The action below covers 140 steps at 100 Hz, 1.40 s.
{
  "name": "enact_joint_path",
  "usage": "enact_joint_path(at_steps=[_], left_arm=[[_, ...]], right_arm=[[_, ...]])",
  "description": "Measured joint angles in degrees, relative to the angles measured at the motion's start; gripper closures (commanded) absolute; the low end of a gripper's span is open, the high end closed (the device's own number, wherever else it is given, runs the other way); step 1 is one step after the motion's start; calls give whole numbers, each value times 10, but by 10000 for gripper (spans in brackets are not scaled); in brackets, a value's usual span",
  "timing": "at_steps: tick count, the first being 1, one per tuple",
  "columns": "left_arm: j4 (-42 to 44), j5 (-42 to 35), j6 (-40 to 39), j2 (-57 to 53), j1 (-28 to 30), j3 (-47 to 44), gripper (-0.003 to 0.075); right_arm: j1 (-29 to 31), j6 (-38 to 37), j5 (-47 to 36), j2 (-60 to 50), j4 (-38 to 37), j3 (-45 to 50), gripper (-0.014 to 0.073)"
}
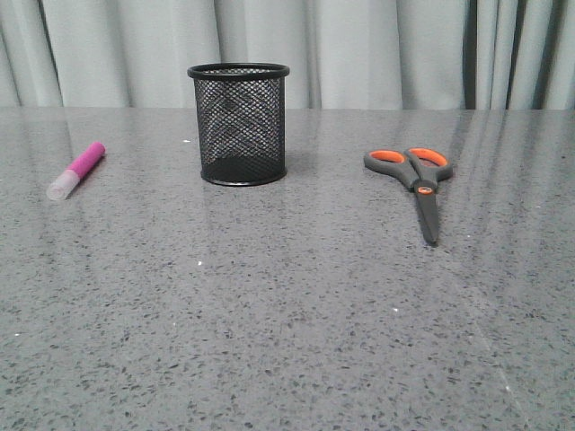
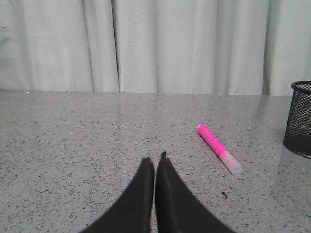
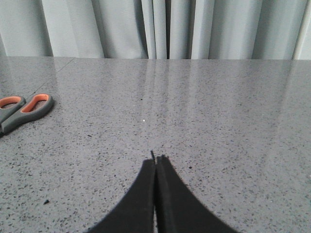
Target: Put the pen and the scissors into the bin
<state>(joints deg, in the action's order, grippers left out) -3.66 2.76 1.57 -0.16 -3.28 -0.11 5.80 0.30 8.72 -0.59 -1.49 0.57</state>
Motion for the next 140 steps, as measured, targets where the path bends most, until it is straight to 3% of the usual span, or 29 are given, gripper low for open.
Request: enact_joint_path(at_steps=[93,115,140], left_arm=[[0,0,0,0,0,0,742],[-24,0,0,0,0,0,741],[-121,0,0,0,0,0,741]], right_arm=[[0,0,-24,0,15,0,662],[0,0,-31,0,97,0,662],[0,0,-32,0,192,0,662]])
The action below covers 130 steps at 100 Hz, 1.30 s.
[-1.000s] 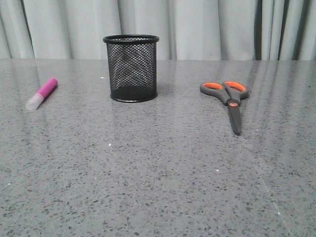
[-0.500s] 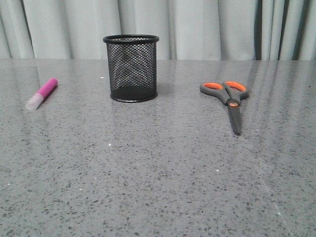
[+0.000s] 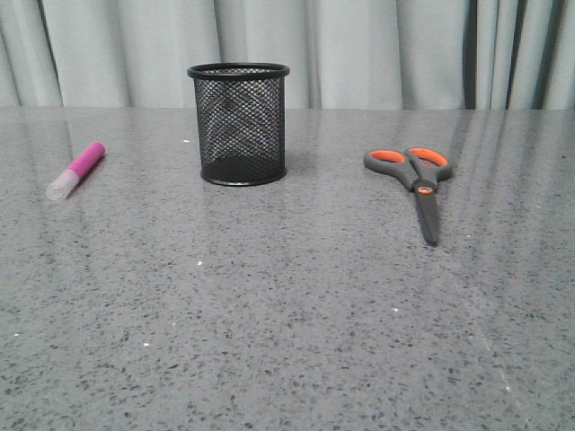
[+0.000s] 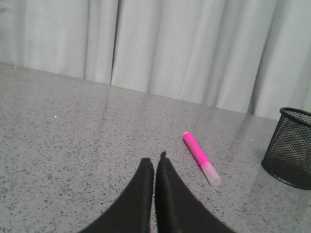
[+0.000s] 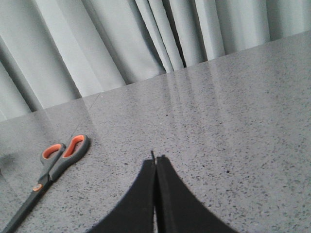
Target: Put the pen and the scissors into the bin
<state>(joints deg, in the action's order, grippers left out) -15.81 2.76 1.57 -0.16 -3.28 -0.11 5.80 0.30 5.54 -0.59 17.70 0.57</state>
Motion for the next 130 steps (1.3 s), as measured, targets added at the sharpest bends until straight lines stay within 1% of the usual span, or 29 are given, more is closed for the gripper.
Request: enact_joint_path(at_steps=[29,52,59,69,86,96,113,130], left_arm=[[-124,-4,0,0,0,0,742],[-223,-9,0,0,0,0,742],[-241,-10,-1,0,0,0,742],[-251,-10,-1,0,0,0,742],[-252,27,-1,0,0,10,742],[-241,61,-1,6,0,40,742],[-157,139,0,74,0,125,742],[-65,236,9,168,0,232,742]], right_arm=[[0,0,-31,0,82,0,662],[0,0,-38,0,186,0,661],[0,0,-27,0,199,0,661],[0,0,8,0,204,-1,661],[0,20,58,0,204,-19,661],[0,32,91,21,203,-46,661],[0,37,145,100,190,-116,661],[0,55,209,185,150,-199,661]])
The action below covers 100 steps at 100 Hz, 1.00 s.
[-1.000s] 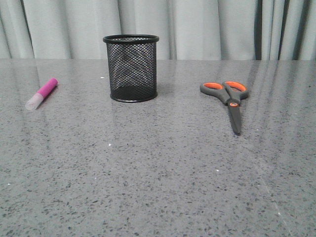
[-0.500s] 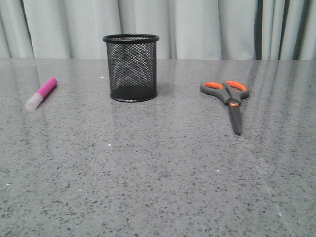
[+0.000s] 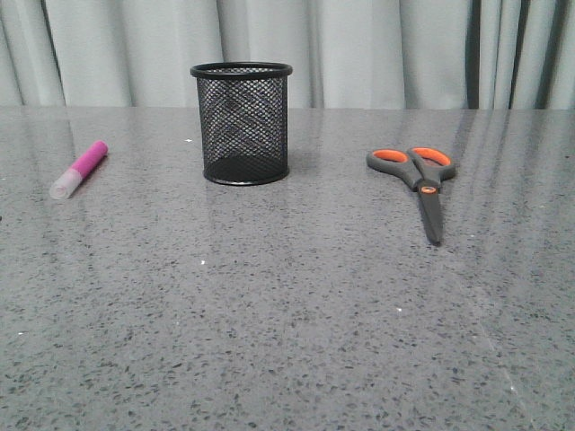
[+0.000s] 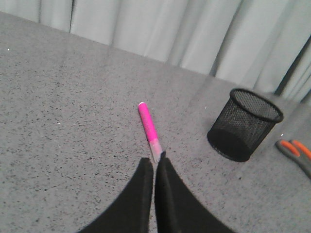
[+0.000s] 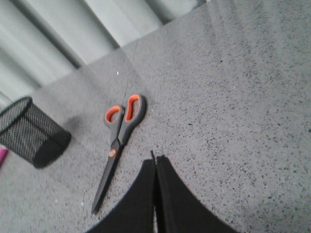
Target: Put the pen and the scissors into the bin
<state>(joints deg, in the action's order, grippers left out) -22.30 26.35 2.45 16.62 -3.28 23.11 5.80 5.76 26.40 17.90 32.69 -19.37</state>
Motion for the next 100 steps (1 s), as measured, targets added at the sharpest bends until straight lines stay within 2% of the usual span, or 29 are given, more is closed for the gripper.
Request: enact_joint_path(at_steps=[22,51,58,65,74,82,86,92,96,100], left_arm=[[34,85,39,97,0,106,742],[37,118,48,155,0,151,741],[37,118,49,161,0,151,741],[37,118,50,168,0,151,731],[34,118,52,176,0,151,641],[28,118,60,185,0,151,485],[17,118,70,191,0,151,412],[-3,118,89,197,0,151,313],[-20,118,101,202,0,151,288],[-39,118,112,207,0,151,295]], right_arm=[[-14,48,88,104,-11,-98,661],[-19,81,165,209,-14,-180,655],[-19,87,168,222,-14,-188,615],[-19,99,168,228,-10,-192,524],[-19,104,169,230,-6,-193,359],[-19,104,169,230,-5,-193,166],[-19,104,169,230,-5,-193,129],[-19,107,168,230,-5,-193,125],[-19,108,168,230,-5,-193,131],[-19,108,168,230,-5,-193,131]])
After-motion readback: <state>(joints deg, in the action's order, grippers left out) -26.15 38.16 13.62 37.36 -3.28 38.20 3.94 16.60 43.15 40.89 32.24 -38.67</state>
